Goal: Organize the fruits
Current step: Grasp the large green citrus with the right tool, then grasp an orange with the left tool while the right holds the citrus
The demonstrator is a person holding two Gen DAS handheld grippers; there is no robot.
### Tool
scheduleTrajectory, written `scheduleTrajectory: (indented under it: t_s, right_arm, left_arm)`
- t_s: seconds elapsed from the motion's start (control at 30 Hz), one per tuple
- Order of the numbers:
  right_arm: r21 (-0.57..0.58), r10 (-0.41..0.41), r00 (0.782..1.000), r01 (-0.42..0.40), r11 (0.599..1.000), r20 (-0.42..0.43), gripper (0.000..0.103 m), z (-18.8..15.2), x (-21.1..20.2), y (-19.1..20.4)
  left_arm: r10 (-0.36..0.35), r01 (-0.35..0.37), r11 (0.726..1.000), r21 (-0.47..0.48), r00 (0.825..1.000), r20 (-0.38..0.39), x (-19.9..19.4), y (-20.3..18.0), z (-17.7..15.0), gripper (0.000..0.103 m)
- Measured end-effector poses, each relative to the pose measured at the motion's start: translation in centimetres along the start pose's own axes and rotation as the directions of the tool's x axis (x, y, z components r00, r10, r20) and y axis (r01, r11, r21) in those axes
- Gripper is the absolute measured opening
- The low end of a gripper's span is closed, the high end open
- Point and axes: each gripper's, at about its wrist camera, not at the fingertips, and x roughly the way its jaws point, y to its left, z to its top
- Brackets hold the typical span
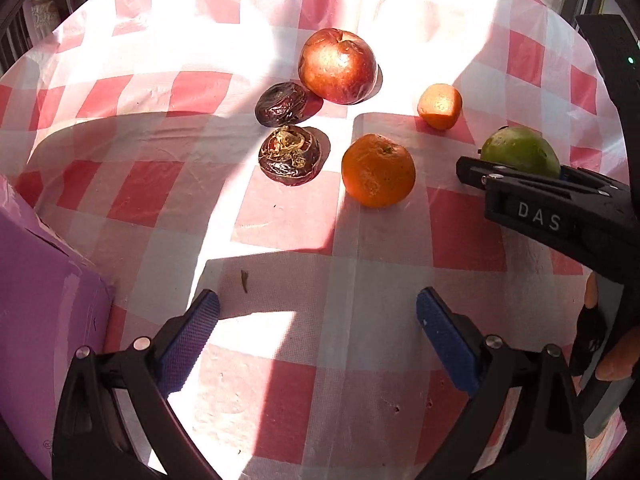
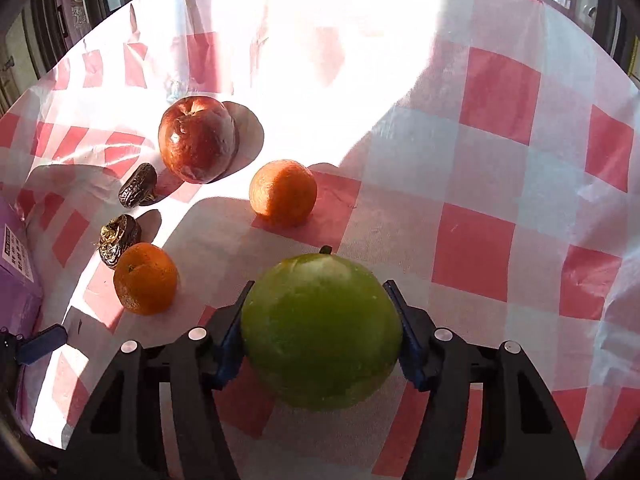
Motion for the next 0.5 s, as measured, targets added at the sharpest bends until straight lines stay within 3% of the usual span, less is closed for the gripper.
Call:
scheduleTrajectory:
  t_s: [0.27,0.3,0.33,0.4,0.5]
  right_arm:
    - [0.081,-0.001,1.0,0.0,0.997,0.023,0.06,-4.0,-2.8,-4.5]
    - [0.09,-0.007,1.0,0.005,0.996,0.023,0.06,-4.5,-3.2,-5.0]
    - [0.098,-0.01,1.0,0.007,0.995,0.024,0.06,-5.0,-3.5,-5.3]
    - [0.109,-0.012,1.0,0.009,0.994,0.026,0.06,-6.0,-4.1,-5.9]
    - [0.126,-0.014,1.0,0.011,0.992,0.026,0.06,-7.3,-5.0,-6.2]
  left_arm:
    - [0.013,-0.013,1.0,0.008,0.998,0.066,2.3,-2.8,4.3,0.085]
    - [0.01,-0.011,1.0,0.011,0.997,0.077,2.4,-3.1,4.8,0.078]
    - [0.006,-0.007,1.0,0.018,0.996,0.089,2.4,-3.5,5.1,0.062]
    - [0.0,-0.004,0.999,0.038,0.995,0.097,2.4,-4.2,5.5,0.04]
    - [-0.01,0.006,0.999,0.039,0.996,0.085,1.9,-5.2,4.9,0.041]
